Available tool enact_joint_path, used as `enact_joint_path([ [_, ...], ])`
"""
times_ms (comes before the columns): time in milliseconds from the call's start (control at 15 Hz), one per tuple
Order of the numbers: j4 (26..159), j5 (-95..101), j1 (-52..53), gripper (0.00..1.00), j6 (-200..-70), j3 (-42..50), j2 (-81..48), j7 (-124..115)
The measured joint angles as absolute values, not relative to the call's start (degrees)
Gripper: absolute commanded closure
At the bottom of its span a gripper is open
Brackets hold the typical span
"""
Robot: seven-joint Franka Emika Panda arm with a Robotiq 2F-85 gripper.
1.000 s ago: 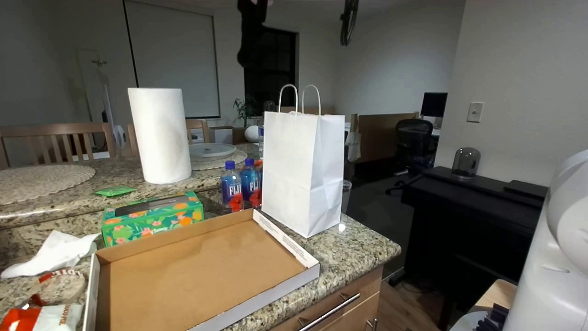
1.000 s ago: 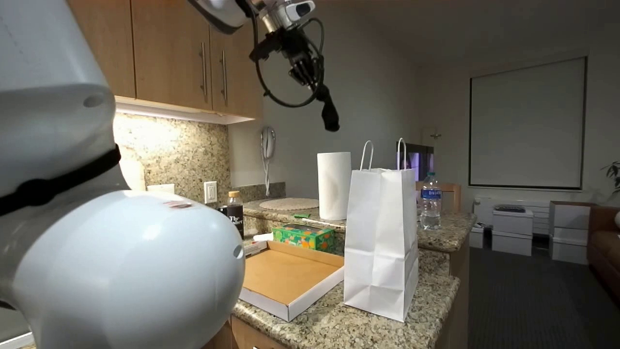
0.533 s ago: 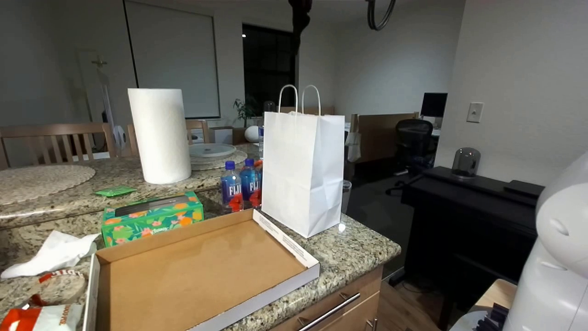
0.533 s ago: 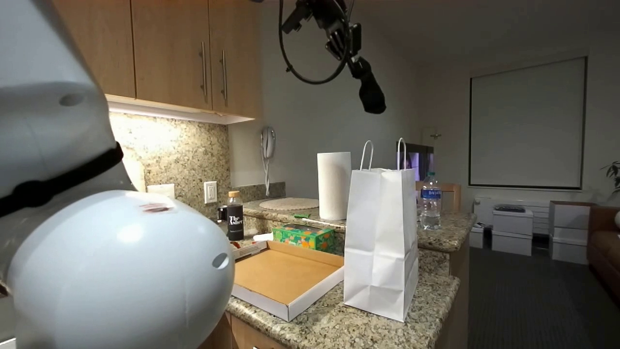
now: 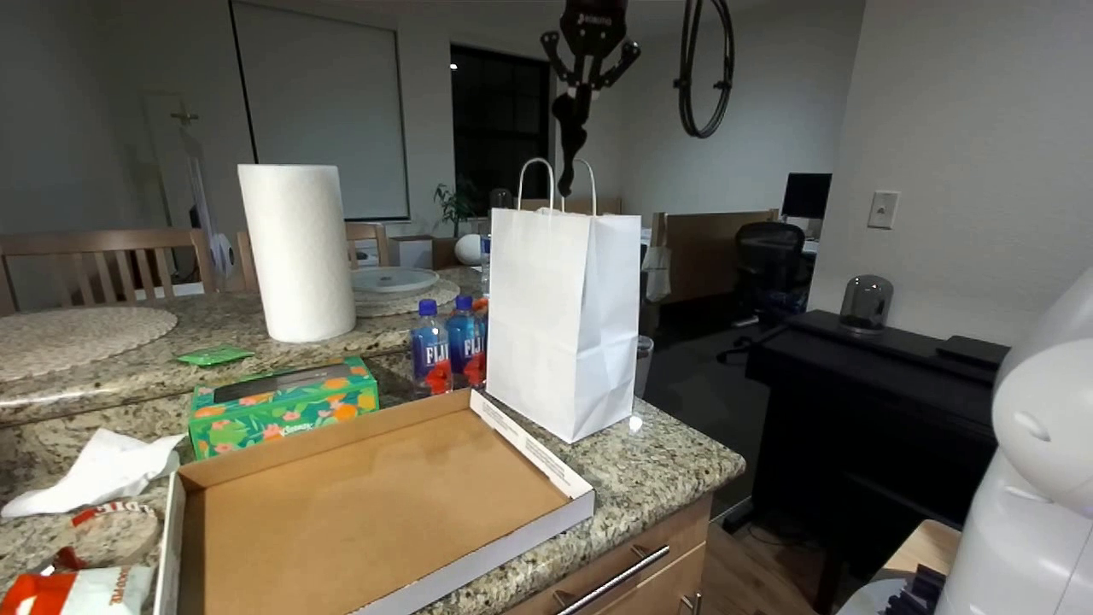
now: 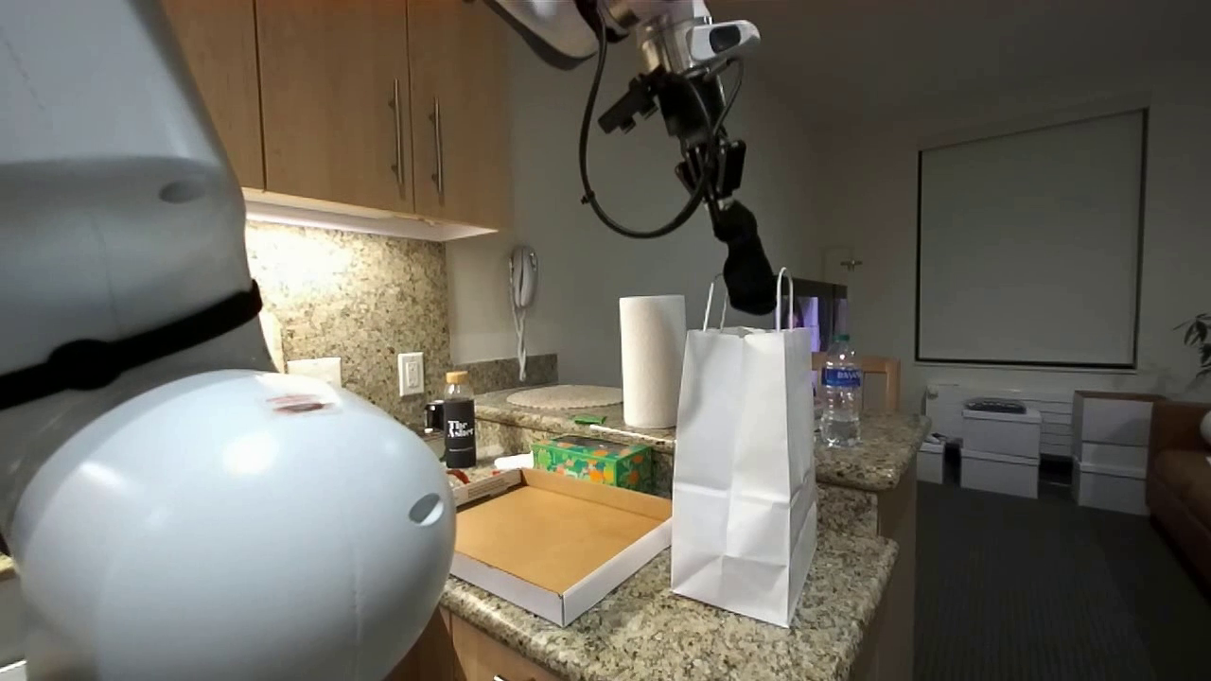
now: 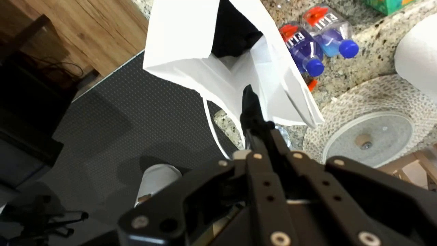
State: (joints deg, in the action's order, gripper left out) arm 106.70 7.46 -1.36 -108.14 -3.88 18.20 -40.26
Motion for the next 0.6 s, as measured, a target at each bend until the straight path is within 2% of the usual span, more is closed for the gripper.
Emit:
enact_joint_path([
  [133, 107.5, 7.5, -1.3, 0.92, -108.0, -4.0, 16.8, -40.1],
  [200, 107.7, 7.5, -1.2, 0.66, -107.8, -4.1, 16.2, -40.0],
  [333, 107.7, 7.4, -1.2, 0.65, -107.5, -4.1, 15.3, -39.9],
  [600, 107.3, 7.1, -1.2, 0.41, -107.5, -4.0, 15.4, -39.5],
])
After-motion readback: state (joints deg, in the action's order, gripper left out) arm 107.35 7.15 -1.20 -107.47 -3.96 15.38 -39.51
